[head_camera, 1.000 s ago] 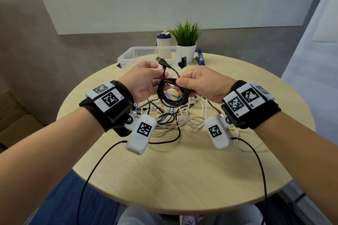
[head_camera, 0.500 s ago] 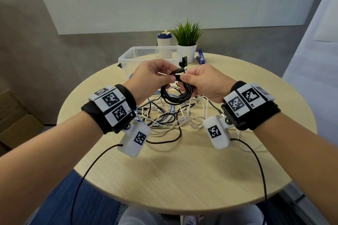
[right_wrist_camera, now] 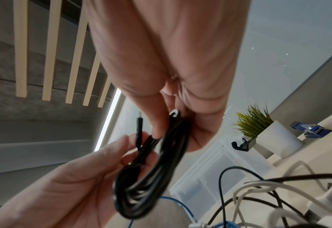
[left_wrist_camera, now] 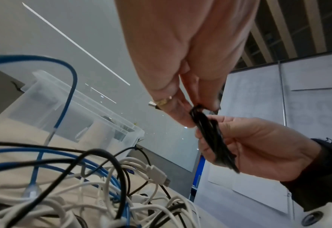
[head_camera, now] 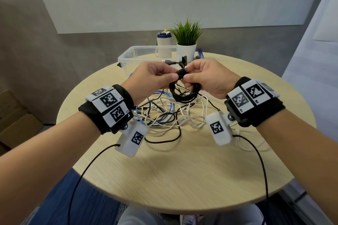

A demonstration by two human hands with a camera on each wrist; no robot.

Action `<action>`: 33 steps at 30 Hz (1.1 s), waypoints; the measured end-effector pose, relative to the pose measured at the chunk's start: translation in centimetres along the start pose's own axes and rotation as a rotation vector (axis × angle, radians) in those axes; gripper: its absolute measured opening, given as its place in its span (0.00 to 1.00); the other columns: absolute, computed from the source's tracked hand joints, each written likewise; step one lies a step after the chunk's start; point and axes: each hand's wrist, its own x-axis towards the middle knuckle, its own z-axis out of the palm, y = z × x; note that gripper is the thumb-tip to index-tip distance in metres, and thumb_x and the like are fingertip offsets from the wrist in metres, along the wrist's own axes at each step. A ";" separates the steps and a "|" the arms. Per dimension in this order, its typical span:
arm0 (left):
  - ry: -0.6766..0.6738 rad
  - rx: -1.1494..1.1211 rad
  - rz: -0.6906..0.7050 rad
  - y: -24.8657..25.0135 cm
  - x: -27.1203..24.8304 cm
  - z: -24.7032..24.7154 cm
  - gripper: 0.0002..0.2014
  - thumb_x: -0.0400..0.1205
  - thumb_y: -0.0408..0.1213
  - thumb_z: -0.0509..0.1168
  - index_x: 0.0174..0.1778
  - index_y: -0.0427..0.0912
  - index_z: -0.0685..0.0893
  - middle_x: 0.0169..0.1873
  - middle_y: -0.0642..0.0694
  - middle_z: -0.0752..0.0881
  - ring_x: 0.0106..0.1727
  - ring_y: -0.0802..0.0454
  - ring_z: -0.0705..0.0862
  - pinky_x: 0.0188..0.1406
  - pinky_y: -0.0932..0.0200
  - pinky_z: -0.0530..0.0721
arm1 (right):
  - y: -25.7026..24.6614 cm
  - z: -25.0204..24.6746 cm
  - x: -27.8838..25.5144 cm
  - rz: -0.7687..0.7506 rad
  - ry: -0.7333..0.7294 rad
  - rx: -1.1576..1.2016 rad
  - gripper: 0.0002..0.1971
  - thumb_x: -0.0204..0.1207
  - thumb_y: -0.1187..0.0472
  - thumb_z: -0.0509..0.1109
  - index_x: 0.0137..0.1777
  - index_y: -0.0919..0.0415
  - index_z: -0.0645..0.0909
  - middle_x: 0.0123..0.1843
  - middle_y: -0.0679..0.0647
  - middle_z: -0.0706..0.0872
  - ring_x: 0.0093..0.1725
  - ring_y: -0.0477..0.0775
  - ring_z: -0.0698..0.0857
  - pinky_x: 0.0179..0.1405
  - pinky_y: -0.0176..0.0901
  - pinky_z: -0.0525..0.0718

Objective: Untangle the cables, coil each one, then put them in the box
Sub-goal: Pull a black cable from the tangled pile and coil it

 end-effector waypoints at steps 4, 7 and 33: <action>-0.020 -0.021 -0.089 0.0 0.2 -0.2 0.04 0.81 0.27 0.65 0.44 0.32 0.86 0.43 0.36 0.87 0.44 0.47 0.86 0.54 0.53 0.88 | -0.1 0.2 -0.1 -0.013 -0.008 -0.016 0.11 0.76 0.80 0.64 0.42 0.64 0.77 0.34 0.61 0.83 0.25 0.46 0.84 0.29 0.36 0.85; -0.039 -0.004 -0.185 0.4 0.4 -0.6 0.02 0.76 0.27 0.70 0.37 0.36 0.86 0.40 0.37 0.86 0.42 0.46 0.84 0.48 0.58 0.88 | 0.1 0.7 0.0 -0.015 -0.041 -0.051 0.11 0.79 0.79 0.61 0.43 0.63 0.77 0.36 0.60 0.83 0.27 0.45 0.84 0.29 0.34 0.85; -0.027 0.333 -0.078 0.3 0.2 -0.2 0.07 0.76 0.26 0.71 0.42 0.42 0.82 0.33 0.43 0.83 0.33 0.49 0.78 0.34 0.57 0.77 | 0.6 1.1 0.7 0.006 -0.005 -0.116 0.12 0.81 0.76 0.58 0.43 0.63 0.78 0.40 0.59 0.81 0.36 0.50 0.82 0.40 0.48 0.89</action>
